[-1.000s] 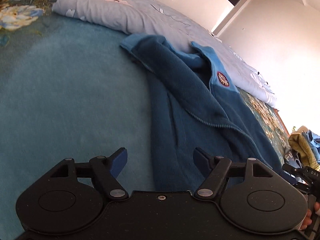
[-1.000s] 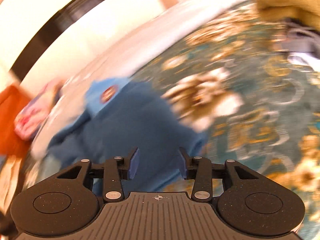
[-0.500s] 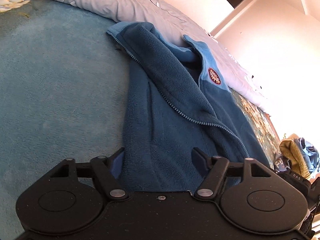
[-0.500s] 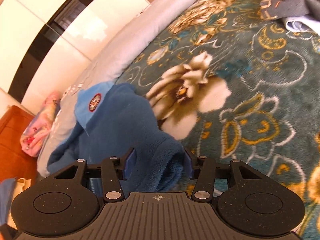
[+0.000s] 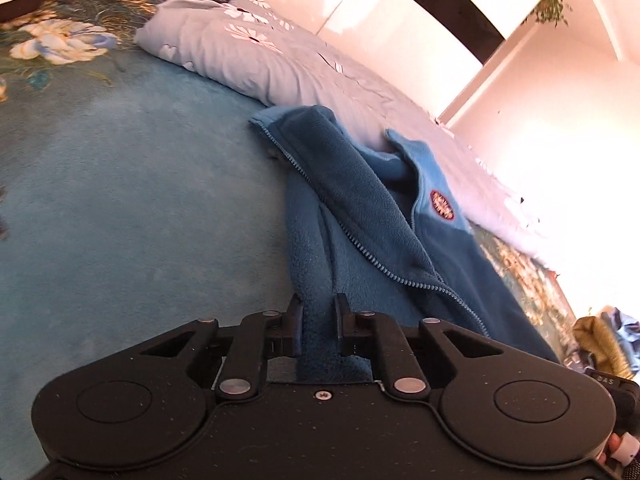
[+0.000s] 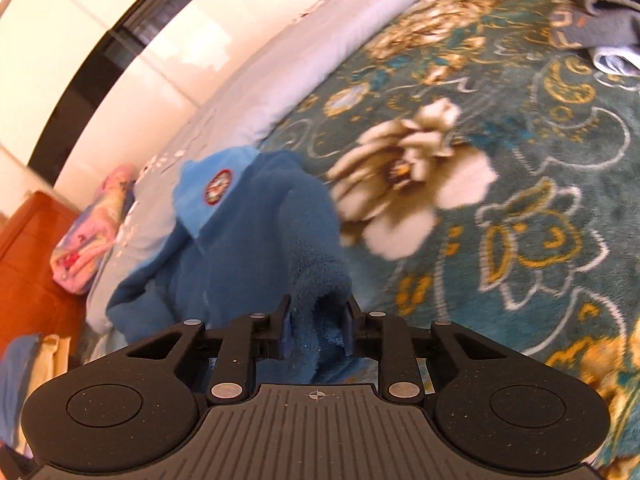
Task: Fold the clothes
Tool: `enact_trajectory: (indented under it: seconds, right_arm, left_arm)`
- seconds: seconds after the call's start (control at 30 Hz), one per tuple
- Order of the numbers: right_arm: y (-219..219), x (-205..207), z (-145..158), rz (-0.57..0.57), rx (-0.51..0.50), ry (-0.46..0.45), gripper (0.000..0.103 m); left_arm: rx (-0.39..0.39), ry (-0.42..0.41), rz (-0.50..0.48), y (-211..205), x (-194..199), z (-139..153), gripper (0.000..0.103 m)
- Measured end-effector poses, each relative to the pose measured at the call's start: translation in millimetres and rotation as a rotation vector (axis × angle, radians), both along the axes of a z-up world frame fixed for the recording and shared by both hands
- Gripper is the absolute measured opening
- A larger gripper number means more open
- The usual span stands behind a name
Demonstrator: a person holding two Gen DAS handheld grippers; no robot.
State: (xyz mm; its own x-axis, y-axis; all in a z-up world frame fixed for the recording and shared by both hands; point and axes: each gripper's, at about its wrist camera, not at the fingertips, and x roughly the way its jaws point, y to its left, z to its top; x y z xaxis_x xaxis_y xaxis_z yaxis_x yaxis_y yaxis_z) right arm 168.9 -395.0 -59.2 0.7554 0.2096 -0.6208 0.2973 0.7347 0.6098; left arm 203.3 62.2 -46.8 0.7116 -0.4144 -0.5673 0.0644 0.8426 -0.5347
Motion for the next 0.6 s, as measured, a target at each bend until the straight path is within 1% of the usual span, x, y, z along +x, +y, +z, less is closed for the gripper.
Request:
enact_trajectory:
  seconds: [0.1,0.17,0.23,0.33,0.37,0.47,0.5,0.57,0.6]
  right_arm:
    - [11.4,-0.1,5.9,0.029,-0.018,-0.002,0.021]
    - [18.6,-0.3,9.8,0.047,-0.031,-0.003,0.019]
    - [13.0,-3.0,10.5,0.021,-0.049,0.017,0.015]
    - [-0.8,-5.8,9.7,-0.034,-0.055,0.053,0.015]
    - [1.0,-7.1,12.7,-0.029,-0.079,0.051,0.015]
    - [6.3,-11.1,21.6,-0.014,-0.153,0.043,0.016]
    - [8.1,-12.4,24.6,-0.009,-0.177,0.041,0.017]
    - [11.7,-15.0,30.6,0.002,-0.226,0.036,0.023]
    - [13.5,-16.4,33.6,0.007,-0.251,0.033,0.025]
  left_arm:
    - [-0.013,0.020,0.003,9.5,-16.6,-4.1,0.011]
    - [-0.013,0.030,-0.001,13.8,-28.2,-6.3,0.011]
    - [0.000,0.029,-0.019,14.9,-38.9,-6.2,0.011]
    - [0.018,0.028,-0.032,11.0,-43.3,-5.5,0.012]
    - [0.025,0.027,-0.032,10.9,-42.5,-5.5,0.012]
    - [0.006,0.038,-0.038,13.8,-38.9,-4.5,0.015]
    - [0.000,0.042,-0.043,15.7,-38.2,-3.3,0.016]
    - [-0.004,0.045,-0.048,22.6,-37.2,0.1,0.021]
    - [0.001,0.033,-0.048,28.3,-36.9,2.4,0.033]
